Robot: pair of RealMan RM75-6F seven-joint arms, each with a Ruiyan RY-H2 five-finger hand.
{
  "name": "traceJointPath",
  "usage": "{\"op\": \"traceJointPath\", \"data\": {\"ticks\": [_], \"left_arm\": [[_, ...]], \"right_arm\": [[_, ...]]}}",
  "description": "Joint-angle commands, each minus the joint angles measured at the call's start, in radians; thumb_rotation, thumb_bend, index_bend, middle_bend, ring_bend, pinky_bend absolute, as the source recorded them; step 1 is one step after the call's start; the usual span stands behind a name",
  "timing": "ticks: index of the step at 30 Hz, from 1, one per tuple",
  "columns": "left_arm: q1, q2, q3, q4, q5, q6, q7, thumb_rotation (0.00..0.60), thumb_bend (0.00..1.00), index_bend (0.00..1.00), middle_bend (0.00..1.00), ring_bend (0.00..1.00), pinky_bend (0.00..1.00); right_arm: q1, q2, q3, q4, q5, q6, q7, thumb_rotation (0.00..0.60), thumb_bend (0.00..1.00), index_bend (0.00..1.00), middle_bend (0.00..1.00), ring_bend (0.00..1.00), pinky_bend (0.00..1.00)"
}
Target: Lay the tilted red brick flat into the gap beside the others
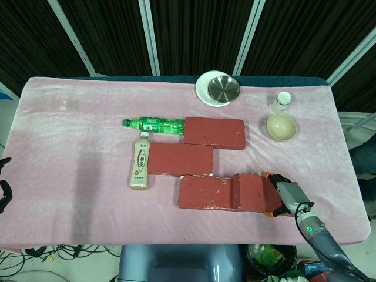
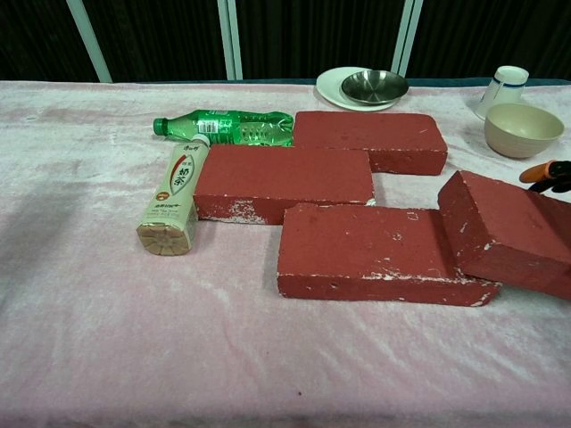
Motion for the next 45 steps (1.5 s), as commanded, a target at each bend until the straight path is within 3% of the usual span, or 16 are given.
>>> {"op": "traceJointPath", "data": {"ticks": [1, 7, 14, 32, 45], "left_arm": [[0.0, 0.0, 0.0, 0.0, 0.0, 0.0, 0.0, 0.6, 0.74, 0.21, 0.05, 0.0, 0.0], [0.0, 0.0, 0.0, 0.001, 0.0, 0.001, 0.0, 0.6, 0.74, 0.21, 0.05, 0.0, 0.0], [0.001, 0.0, 0.0, 0.001, 0.0, 0.001, -0.001, 0.6, 0.74, 0.21, 0.05, 0.0, 0.0], [0.001, -0.001, 0.0, 0.001, 0.0, 0.001, -0.001, 0.6, 0.74, 0.21, 0.05, 0.0, 0.0], [0.001, -0.001, -0.002, 0.0, -0.001, 0.003, 0.001, 0.6, 0.74, 0.21, 0.05, 0.0, 0.0]], "right_arm": [[0.002, 0.0, 0.002, 0.001, -0.001, -0.007, 0.008, 0.6, 0.0, 0.0, 0.17, 0.12, 0.09], [0.007, 0.002, 0.003, 0.002, 0.0, -0.021, 0.021, 0.6, 0.0, 0.0, 0.23, 0.15, 0.09], [0.002, -0.002, 0.008, 0.004, -0.015, -0.002, 0.031, 0.6, 0.0, 0.11, 0.24, 0.16, 0.09], [-0.002, 0.051, 0.016, -0.04, -0.07, 0.064, -0.029, 0.6, 0.0, 0.12, 0.25, 0.15, 0.09], [0.112, 0.133, 0.082, -0.073, 0.117, 0.005, -0.163, 0.6, 0.0, 0.12, 0.24, 0.15, 0.09]]}}
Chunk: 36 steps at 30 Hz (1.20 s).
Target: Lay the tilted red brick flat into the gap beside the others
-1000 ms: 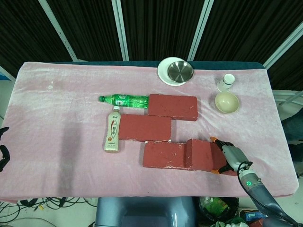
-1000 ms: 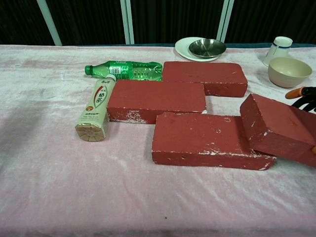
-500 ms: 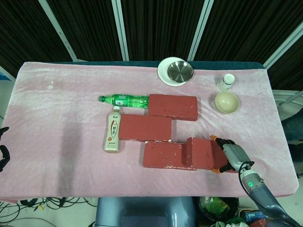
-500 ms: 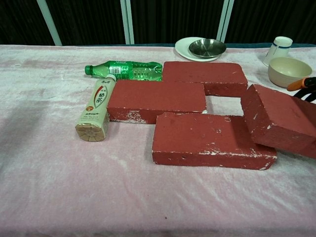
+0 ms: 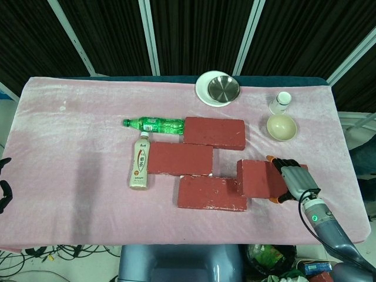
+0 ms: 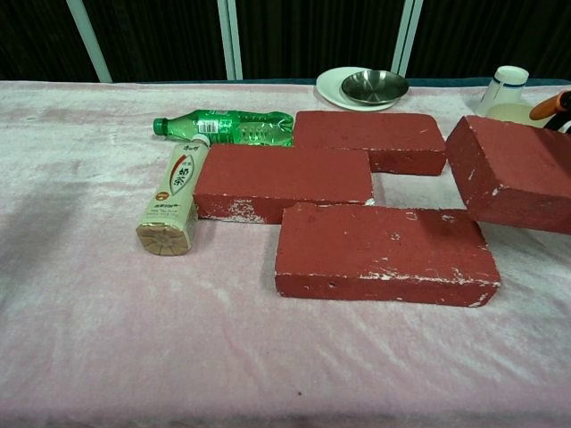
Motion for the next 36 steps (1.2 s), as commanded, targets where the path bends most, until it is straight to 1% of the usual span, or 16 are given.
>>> {"op": "traceJointPath", "data": {"ticks": [1, 7, 11, 15, 20, 26, 36], "left_arm": [[0.0, 0.0, 0.0, 0.0, 0.0, 0.0, 0.0, 0.6, 0.74, 0.21, 0.05, 0.0, 0.0], [0.0, 0.001, 0.0, 0.001, -0.001, -0.001, 0.0, 0.6, 0.74, 0.21, 0.05, 0.0, 0.0], [0.0, 0.001, -0.001, 0.002, -0.001, 0.0, 0.0, 0.6, 0.74, 0.21, 0.05, 0.0, 0.0], [0.0, -0.001, -0.001, 0.003, 0.0, 0.001, 0.003, 0.6, 0.74, 0.21, 0.05, 0.0, 0.0], [0.0, -0.003, 0.0, 0.004, 0.001, 0.002, 0.007, 0.6, 0.74, 0.21, 0.05, 0.0, 0.0], [-0.001, -0.004, 0.001, 0.007, 0.003, 0.0, 0.012, 0.6, 0.74, 0.21, 0.05, 0.0, 0.0], [-0.002, -0.005, 0.0, 0.008, 0.0, -0.001, 0.017, 0.6, 0.74, 0.21, 0.05, 0.0, 0.0]], "right_arm": [[0.038, 0.015, 0.024, 0.0, 0.054, -0.026, -0.024, 0.6, 0.0, 0.12, 0.24, 0.15, 0.09], [0.11, 0.009, 0.041, 0.051, 0.17, -0.098, -0.051, 0.6, 0.0, 0.12, 0.25, 0.15, 0.09], [0.165, -0.009, 0.033, 0.099, 0.244, -0.138, -0.084, 0.6, 0.0, 0.12, 0.25, 0.15, 0.09], [0.192, -0.024, 0.024, 0.126, 0.281, -0.152, -0.097, 0.6, 0.0, 0.12, 0.25, 0.15, 0.09], [0.218, -0.052, 0.014, 0.17, 0.298, -0.171, -0.095, 0.6, 0.0, 0.12, 0.25, 0.15, 0.09], [0.24, -0.088, -0.006, 0.217, 0.291, -0.172, -0.112, 0.6, 0.0, 0.12, 0.24, 0.15, 0.09], [0.279, -0.135, -0.023, 0.256, 0.285, -0.166, -0.142, 0.6, 0.0, 0.12, 0.24, 0.15, 0.09]]}}
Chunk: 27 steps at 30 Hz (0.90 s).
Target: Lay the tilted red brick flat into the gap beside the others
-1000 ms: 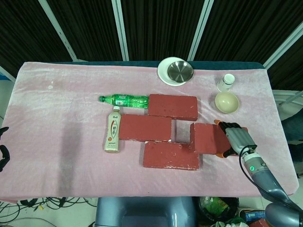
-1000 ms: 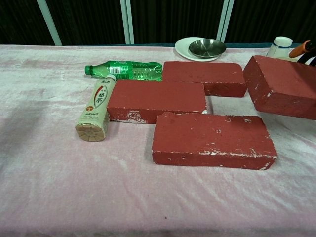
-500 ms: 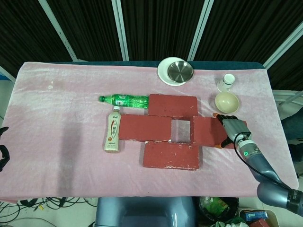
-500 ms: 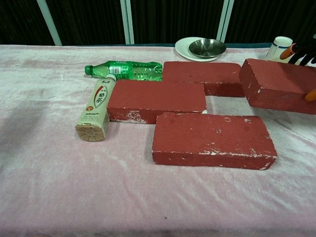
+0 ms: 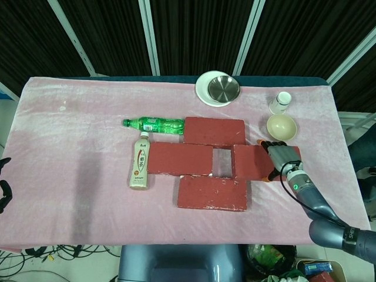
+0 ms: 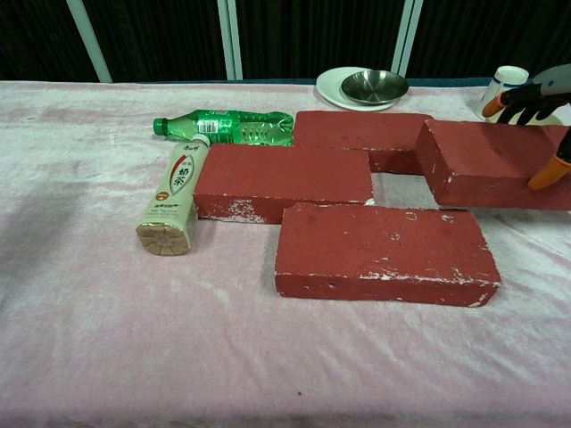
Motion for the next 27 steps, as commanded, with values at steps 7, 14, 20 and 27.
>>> {"op": "traceJointPath", "data": {"ticks": [7, 14, 20, 27], "left_arm": [[0.0, 0.0, -0.001, 0.0, -0.002, 0.0, 0.0, 0.6, 0.74, 0.21, 0.05, 0.0, 0.0], [0.0, 0.0, -0.001, -0.001, -0.004, -0.002, 0.0, 0.6, 0.74, 0.21, 0.05, 0.0, 0.0], [-0.001, 0.001, -0.002, -0.003, -0.006, -0.004, -0.002, 0.6, 0.74, 0.21, 0.05, 0.0, 0.0], [-0.001, 0.002, -0.003, -0.004, -0.008, -0.004, -0.004, 0.6, 0.74, 0.21, 0.05, 0.0, 0.0]], "right_arm": [[0.037, -0.037, -0.01, 0.035, 0.032, 0.001, -0.024, 0.6, 0.0, 0.12, 0.25, 0.15, 0.09], [0.064, -0.053, -0.007, 0.045, 0.077, 0.006, -0.034, 0.6, 0.0, 0.12, 0.25, 0.15, 0.09], [0.085, -0.071, -0.006, 0.05, 0.106, 0.006, -0.045, 0.6, 0.0, 0.12, 0.25, 0.15, 0.09], [0.109, -0.104, -0.01, 0.065, 0.132, 0.013, -0.06, 0.6, 0.0, 0.12, 0.25, 0.15, 0.09]]}}
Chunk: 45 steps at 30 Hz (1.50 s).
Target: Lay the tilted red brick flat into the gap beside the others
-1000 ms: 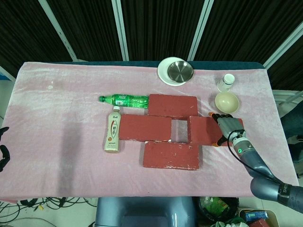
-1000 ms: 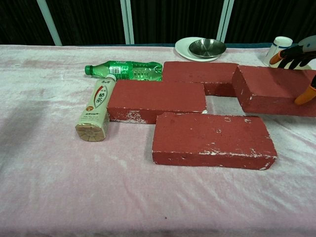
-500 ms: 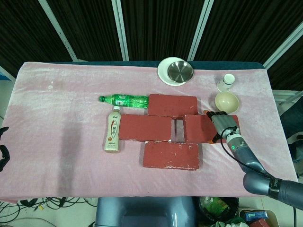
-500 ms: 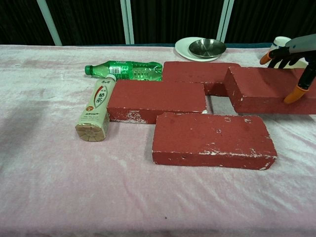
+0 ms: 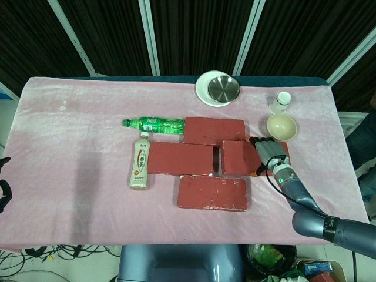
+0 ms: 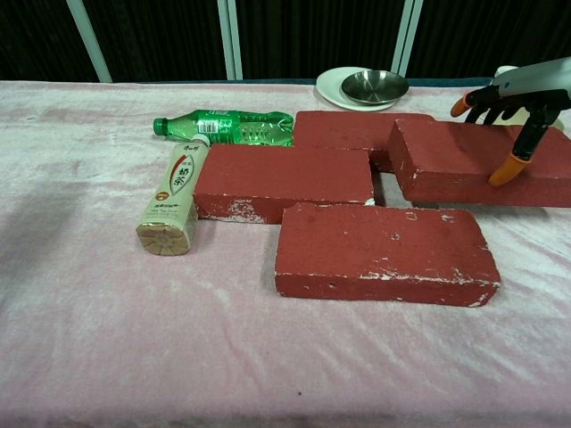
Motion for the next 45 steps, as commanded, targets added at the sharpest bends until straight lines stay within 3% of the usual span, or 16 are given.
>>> {"op": "traceJointPath", "data": {"ticks": [1, 45], "left_arm": [[0.0, 0.0, 0.0, 0.0, 0.0, 0.0, 0.0, 0.6, 0.74, 0.21, 0.05, 0.0, 0.0], [-0.002, 0.003, -0.002, -0.004, -0.007, -0.005, -0.005, 0.6, 0.74, 0.21, 0.05, 0.0, 0.0]], "right_arm": [[0.012, -0.014, -0.003, 0.006, 0.011, 0.002, -0.008, 0.6, 0.0, 0.12, 0.25, 0.15, 0.09], [0.062, -0.098, -0.025, 0.032, 0.079, 0.056, -0.063, 0.6, 0.0, 0.12, 0.24, 0.15, 0.09]]}}
